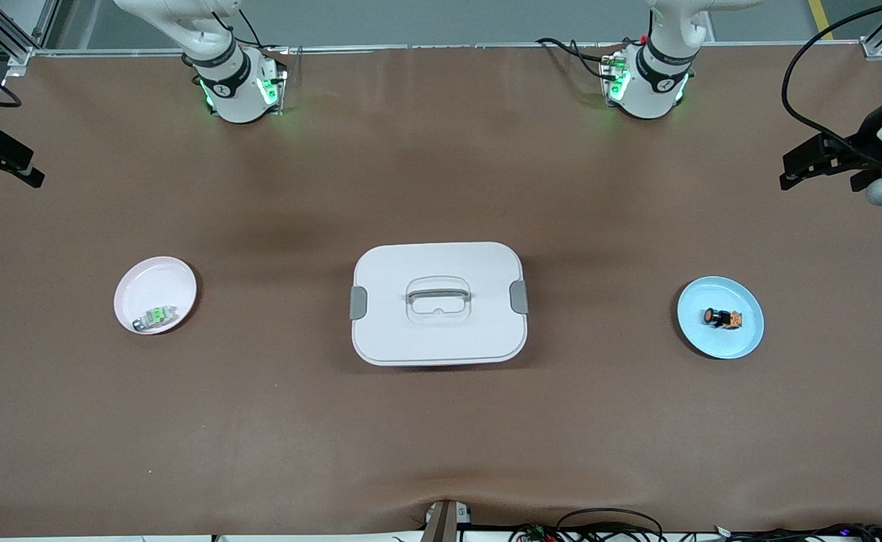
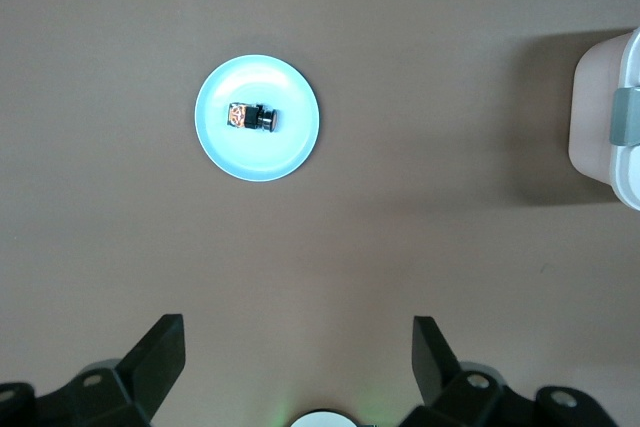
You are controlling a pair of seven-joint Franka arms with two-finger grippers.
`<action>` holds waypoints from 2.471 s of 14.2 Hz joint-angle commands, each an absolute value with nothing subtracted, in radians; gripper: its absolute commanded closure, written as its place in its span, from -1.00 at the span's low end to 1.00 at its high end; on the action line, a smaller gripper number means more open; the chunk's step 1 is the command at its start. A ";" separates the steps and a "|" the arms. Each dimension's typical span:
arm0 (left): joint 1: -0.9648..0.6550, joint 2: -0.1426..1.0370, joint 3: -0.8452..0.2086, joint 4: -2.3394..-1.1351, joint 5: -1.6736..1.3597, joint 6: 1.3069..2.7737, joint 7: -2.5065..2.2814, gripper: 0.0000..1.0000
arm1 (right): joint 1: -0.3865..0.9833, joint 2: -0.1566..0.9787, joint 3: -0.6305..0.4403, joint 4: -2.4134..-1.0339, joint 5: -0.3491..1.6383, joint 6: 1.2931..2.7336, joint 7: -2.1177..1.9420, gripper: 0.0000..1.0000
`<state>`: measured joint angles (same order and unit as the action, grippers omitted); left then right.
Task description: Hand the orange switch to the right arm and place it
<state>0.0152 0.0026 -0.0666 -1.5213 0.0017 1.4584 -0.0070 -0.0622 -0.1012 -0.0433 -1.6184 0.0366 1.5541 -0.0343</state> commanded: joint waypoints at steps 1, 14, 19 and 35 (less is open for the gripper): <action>0.017 0.009 -0.069 -1.502 0.003 1.448 -0.012 -1.00 | -0.084 -0.094 -0.026 -1.600 0.025 1.545 -0.040 -1.00; 0.109 0.184 -0.035 -1.502 0.006 1.555 -0.005 -1.00 | -0.084 -0.094 -0.026 -1.600 0.025 1.545 -0.040 -1.00; 0.107 0.169 -0.038 -1.728 0.015 1.820 -0.043 -1.00 | -0.084 -0.092 -0.026 -1.600 0.025 1.545 -0.040 -1.00; 0.182 0.319 -0.043 -2.059 0.017 2.393 0.220 -1.00 | -0.084 -0.092 -0.026 -1.600 0.025 1.548 -0.040 -1.00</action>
